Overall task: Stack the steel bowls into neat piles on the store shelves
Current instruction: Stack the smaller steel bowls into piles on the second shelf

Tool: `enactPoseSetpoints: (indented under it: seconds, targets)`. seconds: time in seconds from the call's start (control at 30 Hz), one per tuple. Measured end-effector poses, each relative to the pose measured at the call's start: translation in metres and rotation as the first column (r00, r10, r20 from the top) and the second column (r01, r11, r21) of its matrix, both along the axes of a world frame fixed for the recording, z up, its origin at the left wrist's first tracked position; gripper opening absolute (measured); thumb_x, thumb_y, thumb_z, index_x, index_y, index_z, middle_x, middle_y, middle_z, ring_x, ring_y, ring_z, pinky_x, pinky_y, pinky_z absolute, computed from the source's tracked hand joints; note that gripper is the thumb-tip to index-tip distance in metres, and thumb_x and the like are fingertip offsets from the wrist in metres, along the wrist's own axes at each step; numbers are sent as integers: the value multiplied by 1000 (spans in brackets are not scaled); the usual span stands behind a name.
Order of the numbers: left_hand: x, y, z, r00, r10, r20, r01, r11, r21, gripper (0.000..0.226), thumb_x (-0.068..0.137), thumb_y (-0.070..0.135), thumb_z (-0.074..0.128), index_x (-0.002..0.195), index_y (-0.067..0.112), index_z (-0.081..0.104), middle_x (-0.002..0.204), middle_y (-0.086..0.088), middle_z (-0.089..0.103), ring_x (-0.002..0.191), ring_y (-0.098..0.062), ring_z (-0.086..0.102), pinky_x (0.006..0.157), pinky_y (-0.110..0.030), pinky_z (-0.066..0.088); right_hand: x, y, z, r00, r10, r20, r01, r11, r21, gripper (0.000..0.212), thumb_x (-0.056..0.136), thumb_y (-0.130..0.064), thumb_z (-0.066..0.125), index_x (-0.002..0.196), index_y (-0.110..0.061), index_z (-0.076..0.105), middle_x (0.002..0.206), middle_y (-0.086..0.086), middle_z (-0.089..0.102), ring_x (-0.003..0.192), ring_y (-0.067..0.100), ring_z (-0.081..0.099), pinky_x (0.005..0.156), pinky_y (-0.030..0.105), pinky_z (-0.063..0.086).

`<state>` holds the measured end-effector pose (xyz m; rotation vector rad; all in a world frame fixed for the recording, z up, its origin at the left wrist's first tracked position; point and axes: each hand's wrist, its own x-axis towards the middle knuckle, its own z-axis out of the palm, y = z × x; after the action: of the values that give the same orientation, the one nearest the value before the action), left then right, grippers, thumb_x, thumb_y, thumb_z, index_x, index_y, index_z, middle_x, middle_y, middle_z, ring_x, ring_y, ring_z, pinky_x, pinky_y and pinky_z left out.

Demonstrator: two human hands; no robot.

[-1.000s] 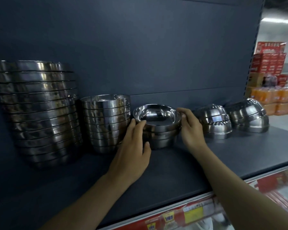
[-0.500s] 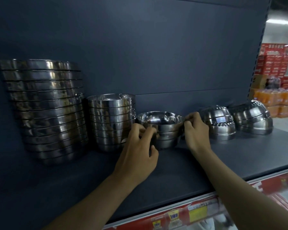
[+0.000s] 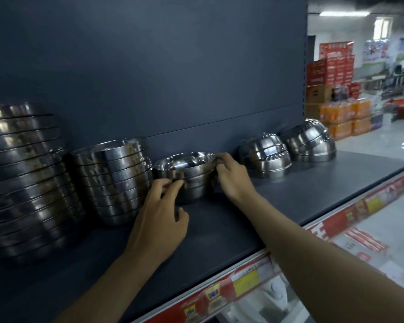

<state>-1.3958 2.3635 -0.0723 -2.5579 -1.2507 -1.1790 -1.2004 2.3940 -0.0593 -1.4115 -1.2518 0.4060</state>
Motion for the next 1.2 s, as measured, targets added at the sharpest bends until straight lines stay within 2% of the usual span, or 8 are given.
enactPoseSetpoints:
  seconds: [0.1,0.23,0.3,0.43,0.63,0.97,1.07,1.2]
  targets:
    - [3,-5,4,1000,25,9,-25,999,20,47,86,11,65,132,17,54,123,11,38,98,-3,45,82,-23,40,-1,-3,2,999,-32,27,32,999,6,49,87,-26,37,131,-18,56,121,12,66,112,29,61,98,39,49]
    - [31,-14,20,993,-113,27,113,993,-11,40,82,7,65,119,24,58,110,15,46,91,1,54,78,-16,49,17,-7,22,975,-222,18,213,954,210,40,90,-9,47,130,-8,55,127,14,60,120,29,53,99,34,40]
    - [62,-13,31,978,-178,107,189,978,-93,36,80,4,64,109,25,60,104,10,56,89,2,58,75,-10,47,41,-9,31,944,-327,44,302,911,280,37,88,-8,49,124,-7,56,125,15,58,119,32,50,101,37,36]
    - [138,4,34,970,-144,194,198,935,-294,35,84,14,64,118,20,58,106,-2,59,89,-14,61,77,-22,43,103,-16,29,897,-433,91,406,886,222,35,91,-14,48,125,-9,53,129,15,50,118,33,47,99,38,35]
    - [207,45,27,970,-11,243,131,864,-486,38,88,32,61,120,18,46,113,-4,59,100,-21,56,70,-28,35,165,-16,4,926,-359,112,357,933,39,37,94,-17,48,130,-6,48,134,21,50,127,36,42,105,39,33]
    - [230,92,13,834,101,543,338,685,-646,58,74,53,67,118,20,48,117,-2,63,108,-23,60,99,-40,47,178,-5,-6,991,-132,1,130,980,-152,59,104,-36,36,156,-16,19,156,16,35,142,32,34,109,33,28]
    - [230,98,9,820,72,569,374,685,-625,61,65,54,68,114,22,51,115,-2,66,107,-22,63,102,-45,49,178,-5,-6,990,-136,38,140,977,-163,59,103,-41,38,154,-12,27,155,14,38,143,31,35,112,36,28]
    - [225,96,6,827,10,562,389,712,-585,47,84,41,71,122,19,55,116,-1,67,108,-20,63,103,-44,48,177,-8,-3,984,-177,6,177,975,-132,44,100,-38,46,129,-7,57,133,12,59,125,30,52,105,41,39]
